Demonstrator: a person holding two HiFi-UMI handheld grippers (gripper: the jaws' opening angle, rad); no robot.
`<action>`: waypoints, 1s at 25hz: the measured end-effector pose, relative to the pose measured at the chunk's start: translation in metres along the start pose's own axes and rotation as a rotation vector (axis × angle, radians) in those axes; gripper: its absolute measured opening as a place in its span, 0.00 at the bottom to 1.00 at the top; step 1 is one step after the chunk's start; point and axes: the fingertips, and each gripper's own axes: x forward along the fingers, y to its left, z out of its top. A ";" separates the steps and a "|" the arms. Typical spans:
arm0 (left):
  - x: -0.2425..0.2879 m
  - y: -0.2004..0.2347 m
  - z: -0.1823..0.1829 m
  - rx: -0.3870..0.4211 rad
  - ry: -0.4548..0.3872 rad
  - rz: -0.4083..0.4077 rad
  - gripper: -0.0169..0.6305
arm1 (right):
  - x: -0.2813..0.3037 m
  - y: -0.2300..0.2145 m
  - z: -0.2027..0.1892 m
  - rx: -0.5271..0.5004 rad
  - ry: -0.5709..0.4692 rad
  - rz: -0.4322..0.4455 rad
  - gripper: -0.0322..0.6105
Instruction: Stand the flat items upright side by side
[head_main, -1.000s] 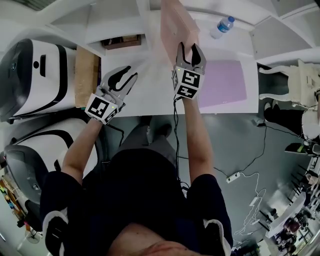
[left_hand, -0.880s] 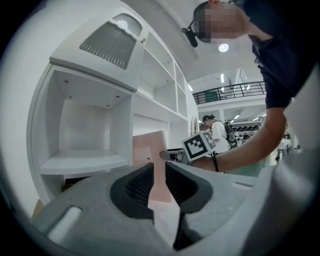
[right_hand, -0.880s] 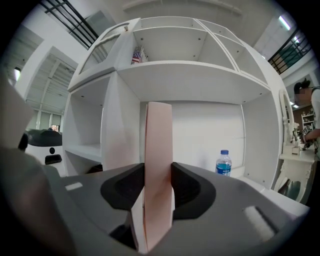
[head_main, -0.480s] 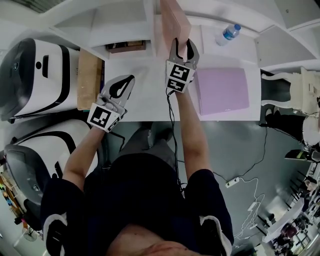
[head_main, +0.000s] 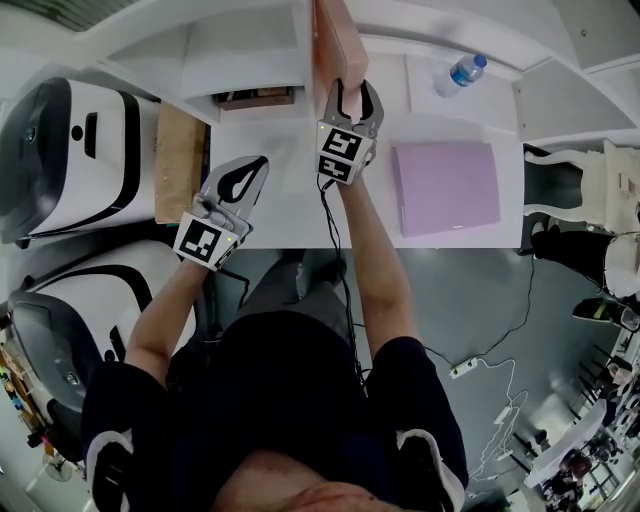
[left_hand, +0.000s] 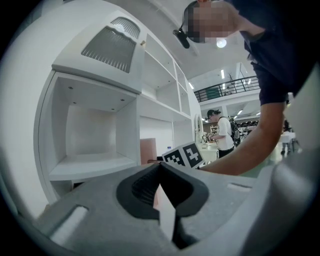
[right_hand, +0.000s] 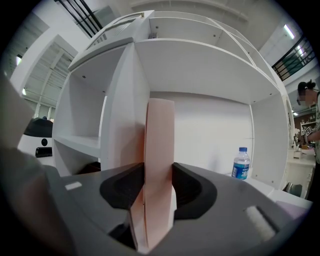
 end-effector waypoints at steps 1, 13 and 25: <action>0.000 0.000 -0.001 0.000 0.001 0.000 0.03 | 0.000 0.002 0.000 -0.014 -0.001 0.003 0.32; -0.001 -0.003 -0.009 -0.010 0.013 -0.015 0.03 | -0.012 0.041 -0.010 -0.245 0.000 0.175 0.38; -0.001 -0.010 -0.014 0.002 0.021 -0.028 0.03 | -0.022 0.032 -0.003 -0.195 -0.002 0.222 0.44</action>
